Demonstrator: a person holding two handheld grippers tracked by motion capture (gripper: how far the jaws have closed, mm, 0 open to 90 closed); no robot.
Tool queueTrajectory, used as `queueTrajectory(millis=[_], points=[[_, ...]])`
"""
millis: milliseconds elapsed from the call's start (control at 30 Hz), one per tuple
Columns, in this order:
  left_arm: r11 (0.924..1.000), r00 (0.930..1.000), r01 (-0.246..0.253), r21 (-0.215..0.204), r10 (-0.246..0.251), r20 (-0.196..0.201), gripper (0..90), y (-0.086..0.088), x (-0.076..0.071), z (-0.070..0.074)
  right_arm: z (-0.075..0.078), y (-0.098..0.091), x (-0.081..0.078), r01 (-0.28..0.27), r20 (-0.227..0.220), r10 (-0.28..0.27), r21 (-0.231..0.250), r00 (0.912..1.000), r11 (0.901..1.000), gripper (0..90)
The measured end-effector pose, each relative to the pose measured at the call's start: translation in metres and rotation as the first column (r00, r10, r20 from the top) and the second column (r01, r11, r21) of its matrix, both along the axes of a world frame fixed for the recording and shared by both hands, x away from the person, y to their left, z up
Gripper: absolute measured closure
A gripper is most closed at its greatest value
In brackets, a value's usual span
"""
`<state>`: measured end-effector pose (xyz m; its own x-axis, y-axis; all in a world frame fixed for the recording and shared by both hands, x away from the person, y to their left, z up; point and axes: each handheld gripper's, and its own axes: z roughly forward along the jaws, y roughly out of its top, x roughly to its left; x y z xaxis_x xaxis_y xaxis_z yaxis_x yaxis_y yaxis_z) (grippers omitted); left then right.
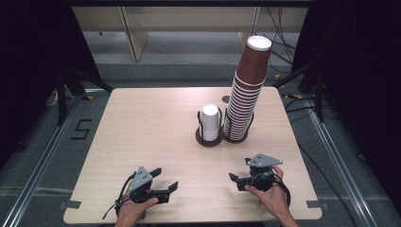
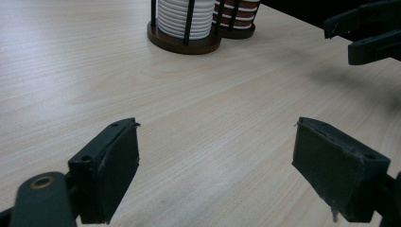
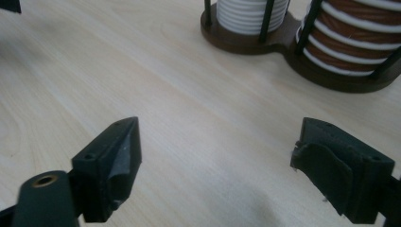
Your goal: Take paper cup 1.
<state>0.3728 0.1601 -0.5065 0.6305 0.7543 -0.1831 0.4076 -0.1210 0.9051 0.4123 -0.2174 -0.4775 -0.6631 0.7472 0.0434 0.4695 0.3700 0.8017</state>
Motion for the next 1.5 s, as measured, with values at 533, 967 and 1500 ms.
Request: queueTrajectory(millis=[533, 967, 1500], points=[[0.9999, 0.9999, 0.015, 0.002, -0.015, 0.008, 14.8, -0.001, 0.001, 0.0, 0.014, 0.014, 0.007, -0.056, 0.062, 0.055, 0.019, 0.9966, 0.9982, 15.6], [0.9998, 1.0, 0.006, 0.018, -0.006, 0.004, 14.8, 0.0, 0.0, 0.001, 0.031, 0.035, 0.02, -0.097, 0.079, 0.095, 0.024, 0.9923, 0.995, 18.9], [0.9995, 0.9999, -0.012, 0.028, 0.012, -0.012, 14.8, 0.004, 0.0, 0.003, 0.062, 0.054, 0.043, -0.088, 0.133, 0.078, 0.077, 0.9881, 0.9931, 26.5]])
